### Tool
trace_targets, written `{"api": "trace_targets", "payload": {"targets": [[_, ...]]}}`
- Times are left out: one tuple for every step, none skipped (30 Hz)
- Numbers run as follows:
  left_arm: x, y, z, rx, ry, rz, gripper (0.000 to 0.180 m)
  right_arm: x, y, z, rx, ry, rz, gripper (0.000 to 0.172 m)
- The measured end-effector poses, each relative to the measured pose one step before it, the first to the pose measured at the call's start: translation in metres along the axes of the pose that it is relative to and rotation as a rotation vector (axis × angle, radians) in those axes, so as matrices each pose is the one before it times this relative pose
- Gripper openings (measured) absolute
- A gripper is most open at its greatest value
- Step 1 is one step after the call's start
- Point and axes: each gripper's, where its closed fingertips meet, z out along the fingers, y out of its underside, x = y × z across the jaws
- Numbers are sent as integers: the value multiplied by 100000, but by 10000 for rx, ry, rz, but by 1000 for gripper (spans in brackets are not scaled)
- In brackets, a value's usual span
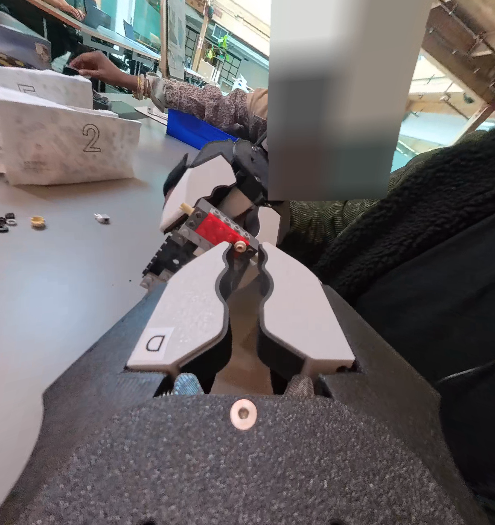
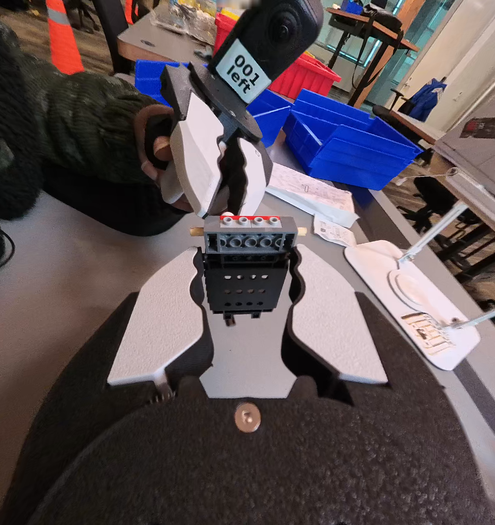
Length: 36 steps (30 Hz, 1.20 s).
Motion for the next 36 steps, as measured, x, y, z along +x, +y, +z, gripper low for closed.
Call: {"api": "trace_targets", "payload": {"targets": [[6,19,-11,19,89,-171,14,42,17,-10,-76,142,-272,58],[55,-28,-22,52,157,-245,12,-47,-74,-17,-34,87,-267,58],[101,-31,-36,71,227,-333,11,-50,-111,-5,-16,76,-217,58],[10,2,-47,50,165,-301,10,-5,-42,5,-49,104,-192,58],[-91,61,-22,6,17,-112,9,23,63,42,-111,125,-192,58],[-41,77,0,-30,-31,33,9,7,62,27,-98,100,-172,58],[78,1,-5,-8,32,7,9,-14,-64,-8,-6,58,-99,58],[92,-27,-5,11,65,-65,9,-15,-94,-28,11,46,-70,58],[76,-5,-15,14,76,-94,8,5,-91,-7,-18,79,-145,58],[49,37,-28,-17,62,-102,8,7,-59,16,-59,116,-219,58],[36,36,-33,-14,39,-44,8,6,-42,22,-66,130,-224,58],[88,34,-20,-14,57,-34,7,-4,-93,3,-22,104,-209,58],[90,-30,-46,5,46,-14,7,34,-120,-21,17,81,-145,58],[77,-44,-16,-2,9,39,7,53,-105,-37,28,69,-121,58],[37,-47,-43,-21,-51,132,7,105,-85,-64,28,106,-145,58],[-29,-73,-64,-29,-146,214,7,145,-22,-61,-12,144,-179,58],[83,-197,-208,36,-102,249,7,256,222,-87,-132,175,-147,58],[151,-382,-339,120,-28,143,7,320,349,-135,-120,145,-102,58],[-27,-329,-385,87,-112,107,7,235,252,-179,-6,10,70,58],[-299,-162,-391,16,-261,155,7,331,37,-226,99,32,173,58],[-469,19,-370,-98,-348,201,7,394,-56,-225,102,82,108,58],[-771,337,-349,-335,-566,324,7,407,18,-184,18,78,83,58],[-1384,473,-407,-454,-1003,534,7,402,82,-154,17,95,116,58],[-1666,526,-458,-477,-1198,664,7,299,161,-127,19,44,152,58],[-1506,753,-374,-604,-1012,614,7,209,313,-55,-50,9,166,58],[-1281,989,-231,-699,-766,397,7,171,340,-11,-54,26,131,59],[-1244,1226,-96,-762,-667,221,7,89,316,63,-41,-4,120,59],[-954,1266,52,-697,-431,99,7,24,363,117,-100,-39,123,58],[-918,1209,124,-638,-426,35,7,-28,332,117,-104,-33,62,58],[-823,1058,164,-527,-387,51,7,-92,295,121,-100,-49,12,58],[-584,982,189,-515,-223,-16,11,-131,192,81,-66,-63,9,58],[-586,909,222,-500,-230,-63,17,-95,159,78,-54,-49,21,58],[-524,882,222,-485,-229,17,20,-88,192,91,-93,-57,16,58],[-400,632,159,-339,-193,67,24,-69,230,97,-104,-49,14,58],[-169,319,92,-149,-76,36,28,-74,176,64,-49,-43,20,58],[-106,86,25,-33,-43,-11,32,-98,154,62,-30,-60,47,58]]}}
